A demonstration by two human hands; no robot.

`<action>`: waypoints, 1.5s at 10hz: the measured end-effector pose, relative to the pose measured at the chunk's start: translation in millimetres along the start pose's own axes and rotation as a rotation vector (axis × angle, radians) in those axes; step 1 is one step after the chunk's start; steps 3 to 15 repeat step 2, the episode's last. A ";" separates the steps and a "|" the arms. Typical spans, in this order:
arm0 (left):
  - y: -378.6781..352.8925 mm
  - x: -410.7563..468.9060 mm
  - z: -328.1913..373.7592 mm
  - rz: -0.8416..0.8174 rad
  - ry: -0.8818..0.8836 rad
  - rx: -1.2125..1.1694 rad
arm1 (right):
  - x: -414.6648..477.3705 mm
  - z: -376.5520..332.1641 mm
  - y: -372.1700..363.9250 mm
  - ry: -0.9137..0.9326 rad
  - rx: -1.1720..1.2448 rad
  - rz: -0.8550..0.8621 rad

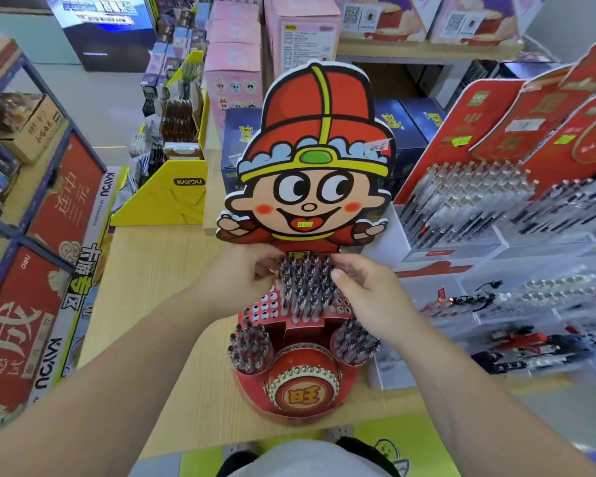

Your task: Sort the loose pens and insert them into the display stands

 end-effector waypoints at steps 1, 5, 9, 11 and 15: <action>-0.1 -6.2 -3.7 0.034 0.059 0.003 | -6.5 -0.8 -5.1 -0.016 -0.017 0.030; 4.0 -10.6 -10.9 0.098 0.131 0.012 | -13.0 -5.0 -3.3 -0.025 0.008 0.088; 4.0 -10.6 -10.9 0.098 0.131 0.012 | -13.0 -5.0 -3.3 -0.025 0.008 0.088; 4.0 -10.6 -10.9 0.098 0.131 0.012 | -13.0 -5.0 -3.3 -0.025 0.008 0.088; 4.0 -10.6 -10.9 0.098 0.131 0.012 | -13.0 -5.0 -3.3 -0.025 0.008 0.088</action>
Point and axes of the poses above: each hand's wrist, its own x-axis towards the middle knuckle, its own y-axis out of the back of the hand, z = x × y, the point moved 5 cm from there along x, towards the middle knuckle, and after that the axes turned 3 degrees about x, right-handed, at the moved point
